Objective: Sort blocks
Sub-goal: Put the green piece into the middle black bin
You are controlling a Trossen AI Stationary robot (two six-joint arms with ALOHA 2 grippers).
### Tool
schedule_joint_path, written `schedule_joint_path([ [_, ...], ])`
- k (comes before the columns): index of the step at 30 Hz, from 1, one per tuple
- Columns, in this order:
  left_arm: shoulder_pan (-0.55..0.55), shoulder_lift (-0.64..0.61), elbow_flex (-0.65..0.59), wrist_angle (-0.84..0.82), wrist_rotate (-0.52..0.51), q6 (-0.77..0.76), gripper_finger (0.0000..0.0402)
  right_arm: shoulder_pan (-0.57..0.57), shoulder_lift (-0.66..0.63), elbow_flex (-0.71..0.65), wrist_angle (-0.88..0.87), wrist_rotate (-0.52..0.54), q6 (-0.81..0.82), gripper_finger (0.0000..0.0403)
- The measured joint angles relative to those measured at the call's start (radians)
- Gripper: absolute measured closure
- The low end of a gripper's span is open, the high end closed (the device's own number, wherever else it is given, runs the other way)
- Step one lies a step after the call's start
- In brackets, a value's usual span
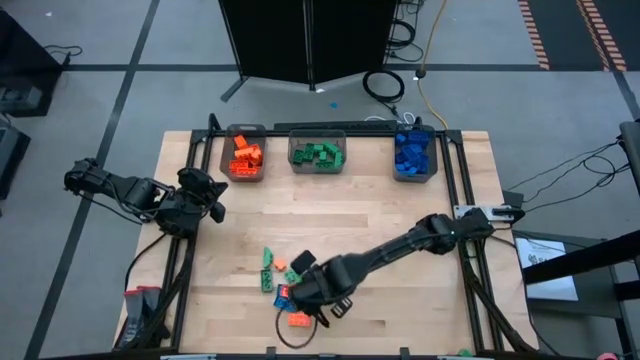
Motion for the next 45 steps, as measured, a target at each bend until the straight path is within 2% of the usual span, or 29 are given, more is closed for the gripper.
schedule_joint_path([
  [5, 0.000, 0.001, 0.000, 0.000, 0.000, 0.000, 0.0378, -0.066, -0.023, 0.039, -0.013, -0.004, -0.009, 0.0280],
  [14, 0.000, 0.005, 0.000, 0.000, 0.000, 0.002, 0.0378, -0.284, -0.084, 0.042, -0.002, 0.019, -0.029, 0.0280],
  [27, 0.000, 0.013, 0.000, -0.001, -0.005, 0.007, 0.0378, -0.631, -0.097, 0.042, 0.210, 0.040, -0.021, 0.0280],
  [32, 0.000, 0.013, 0.000, -0.001, -0.030, 0.007, 0.0378, -0.742, -0.097, 0.042, 0.306, 0.042, 0.057, 0.0280],
  [38, 0.000, 0.013, 0.000, 0.000, -0.066, 0.017, 0.0378, -0.840, -0.097, 0.033, 0.339, 0.035, 0.124, 0.0280],
  [45, 0.000, 0.013, 0.000, 0.001, -0.068, 0.024, 0.0378, -0.869, -0.097, -0.066, 0.345, -0.046, 0.125, 0.0280],
])
